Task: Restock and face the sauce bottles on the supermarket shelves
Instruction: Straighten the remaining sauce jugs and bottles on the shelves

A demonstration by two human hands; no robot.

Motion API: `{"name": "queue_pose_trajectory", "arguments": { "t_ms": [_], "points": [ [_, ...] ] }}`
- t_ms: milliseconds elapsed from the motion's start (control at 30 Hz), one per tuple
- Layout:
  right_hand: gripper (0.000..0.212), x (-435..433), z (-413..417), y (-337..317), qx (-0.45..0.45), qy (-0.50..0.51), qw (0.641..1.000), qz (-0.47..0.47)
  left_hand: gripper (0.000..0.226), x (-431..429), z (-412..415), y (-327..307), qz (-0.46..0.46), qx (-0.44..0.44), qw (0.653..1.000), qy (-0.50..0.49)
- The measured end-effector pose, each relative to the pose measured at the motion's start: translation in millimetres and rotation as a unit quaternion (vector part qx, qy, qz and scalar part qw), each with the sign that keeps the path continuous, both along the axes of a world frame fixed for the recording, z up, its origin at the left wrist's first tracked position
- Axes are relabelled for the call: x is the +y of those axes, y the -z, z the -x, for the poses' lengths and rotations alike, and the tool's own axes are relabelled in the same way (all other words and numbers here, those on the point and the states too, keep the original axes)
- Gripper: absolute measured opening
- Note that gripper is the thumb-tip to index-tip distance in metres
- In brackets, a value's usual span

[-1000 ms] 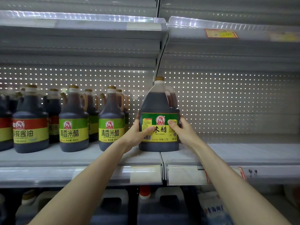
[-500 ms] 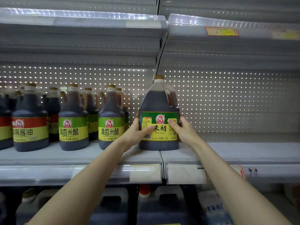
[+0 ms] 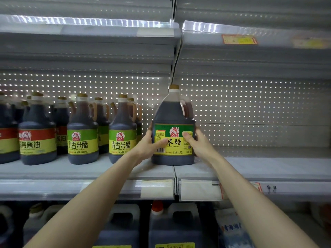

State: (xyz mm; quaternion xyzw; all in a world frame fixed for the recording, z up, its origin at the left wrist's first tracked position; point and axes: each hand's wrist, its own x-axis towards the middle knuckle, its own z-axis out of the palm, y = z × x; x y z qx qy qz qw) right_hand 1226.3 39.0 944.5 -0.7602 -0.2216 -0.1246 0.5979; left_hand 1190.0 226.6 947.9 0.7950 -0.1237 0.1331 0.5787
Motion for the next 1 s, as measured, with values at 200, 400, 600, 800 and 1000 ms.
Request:
{"name": "queue_pose_trajectory", "arguments": {
  "t_ms": [200, 400, 600, 800, 1000],
  "points": [
    [0.044, -1, 12, -7, -0.023, -0.006, 1.0, -0.013, 0.047, 3, 19, -6, -0.034, -0.03, 0.998, -0.048],
    [0.057, 2, 38, -20, -0.096, 0.01, 0.994, -0.043, 0.055, 10, 61, -16, -0.054, -0.133, 0.984, -0.106],
    [0.059, 38, 76, -20, -0.155, 0.016, 0.987, -0.025, 0.052, 31, 121, -19, -0.075, -0.199, 0.966, -0.148],
    [0.052, 108, 135, -22, -0.168, -0.076, 0.982, -0.045, 0.05, 92, 187, -5, -0.066, -0.219, 0.95, -0.214],
    [0.044, 209, 217, -18, -0.17, -0.161, 0.971, -0.045, 0.045, 181, 291, 5, -0.047, -0.226, 0.931, -0.284]
  ]
}}
